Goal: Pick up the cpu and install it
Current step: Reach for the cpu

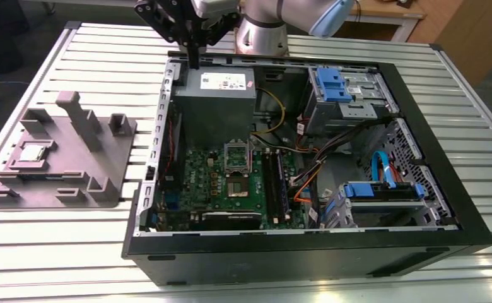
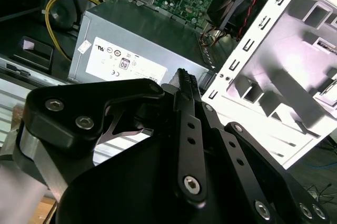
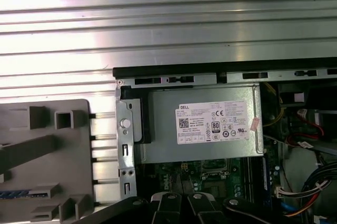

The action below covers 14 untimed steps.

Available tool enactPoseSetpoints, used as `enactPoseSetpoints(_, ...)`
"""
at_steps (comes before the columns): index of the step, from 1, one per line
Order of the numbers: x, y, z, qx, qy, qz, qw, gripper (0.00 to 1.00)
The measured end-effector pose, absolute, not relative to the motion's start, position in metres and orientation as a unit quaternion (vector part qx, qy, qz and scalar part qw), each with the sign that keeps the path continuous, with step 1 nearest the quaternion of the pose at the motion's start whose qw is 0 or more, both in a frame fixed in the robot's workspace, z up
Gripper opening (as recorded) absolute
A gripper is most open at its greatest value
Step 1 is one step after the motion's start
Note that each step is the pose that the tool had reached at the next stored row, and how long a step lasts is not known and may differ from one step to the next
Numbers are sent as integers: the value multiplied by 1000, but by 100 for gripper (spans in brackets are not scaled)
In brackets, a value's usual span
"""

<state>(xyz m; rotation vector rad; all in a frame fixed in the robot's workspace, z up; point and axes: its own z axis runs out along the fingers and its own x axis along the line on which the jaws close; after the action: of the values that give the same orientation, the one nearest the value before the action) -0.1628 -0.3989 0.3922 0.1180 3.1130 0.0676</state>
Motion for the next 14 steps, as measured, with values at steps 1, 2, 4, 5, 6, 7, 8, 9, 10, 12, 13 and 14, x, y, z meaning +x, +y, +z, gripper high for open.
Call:
enactPoseSetpoints(1, -163, -399, 392, 38, 999, 22, 13, 10)
enactPoseSetpoints(2, -164, -399, 392, 38, 999, 22, 13, 10)
enactPoseSetpoints(4, -164, -399, 392, 38, 999, 22, 13, 10)
enactPoseSetpoints(5, -165, -399, 392, 38, 999, 22, 13, 10)
enactPoseSetpoints(6, -165, -399, 392, 38, 999, 22, 13, 10)
enactPoseSetpoints(7, -166, -399, 392, 38, 999, 22, 13, 10)
enactPoseSetpoints(8, -166, -399, 392, 38, 999, 22, 13, 10)
enactPoseSetpoints(9, -166, -399, 392, 38, 999, 22, 13, 10)
enactPoseSetpoints(10, -167, -399, 392, 38, 999, 22, 13, 10)
enactPoseSetpoints(12, -168, -399, 392, 38, 999, 22, 13, 10)
enactPoseSetpoints(13, -168, -399, 392, 38, 999, 22, 13, 10)
enactPoseSetpoints(14, -169, -399, 392, 38, 999, 22, 13, 10)
